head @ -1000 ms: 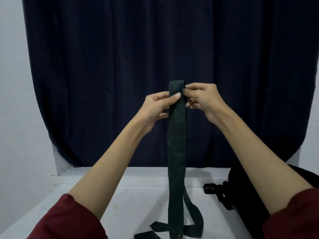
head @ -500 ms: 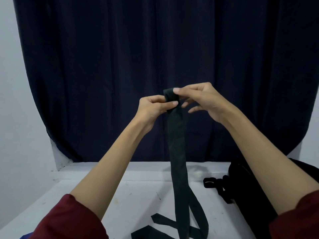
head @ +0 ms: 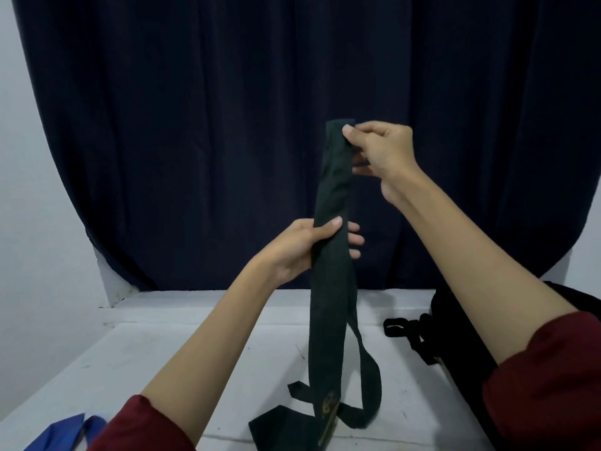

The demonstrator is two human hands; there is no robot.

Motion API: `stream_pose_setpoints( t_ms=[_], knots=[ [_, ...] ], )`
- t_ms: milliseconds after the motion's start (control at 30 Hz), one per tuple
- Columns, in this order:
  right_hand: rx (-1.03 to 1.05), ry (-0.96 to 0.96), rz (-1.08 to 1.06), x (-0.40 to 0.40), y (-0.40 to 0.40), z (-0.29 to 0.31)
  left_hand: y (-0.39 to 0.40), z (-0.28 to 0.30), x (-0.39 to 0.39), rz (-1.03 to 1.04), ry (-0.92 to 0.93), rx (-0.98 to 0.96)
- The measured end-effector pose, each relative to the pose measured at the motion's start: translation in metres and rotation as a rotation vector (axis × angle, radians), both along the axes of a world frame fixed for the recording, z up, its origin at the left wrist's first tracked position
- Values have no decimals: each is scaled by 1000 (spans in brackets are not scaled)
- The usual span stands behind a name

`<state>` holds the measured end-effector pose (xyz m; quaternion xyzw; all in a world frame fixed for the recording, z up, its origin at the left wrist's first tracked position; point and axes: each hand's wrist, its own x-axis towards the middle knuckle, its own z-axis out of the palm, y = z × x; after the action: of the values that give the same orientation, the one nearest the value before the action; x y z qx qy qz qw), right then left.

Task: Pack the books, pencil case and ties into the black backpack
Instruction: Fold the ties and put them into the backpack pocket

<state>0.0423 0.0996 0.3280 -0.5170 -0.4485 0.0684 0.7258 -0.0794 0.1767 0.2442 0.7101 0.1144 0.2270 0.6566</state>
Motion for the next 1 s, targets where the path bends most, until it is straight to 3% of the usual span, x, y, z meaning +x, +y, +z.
stream_pose_setpoints(
  t_ms=[100,267,367,533,600,733,900,1000],
  knots=[
    [-187,22,-20,5,1,-24,8,11,-1,134,-138,-110],
    [-389,13,150,-10,-8,-80,18,40,-2,286,-271,-173],
    [-376,-100,209,-20,-3,-98,17,51,-3,289,-269,-258],
    [-290,-108,169,-28,9,-91,20,41,-1,268,-344,-675],
    [-345,-128,161,-25,12,-92,26,30,0,286,-345,-742],
    [-462,-90,200,-21,15,-98,35,21,-4,224,-240,-584],
    [-253,100,156,-12,7,-90,36,31,-13,137,-105,-358],
    [-224,193,210,-7,3,-82,32,41,-15,137,-131,-340]
  ],
)
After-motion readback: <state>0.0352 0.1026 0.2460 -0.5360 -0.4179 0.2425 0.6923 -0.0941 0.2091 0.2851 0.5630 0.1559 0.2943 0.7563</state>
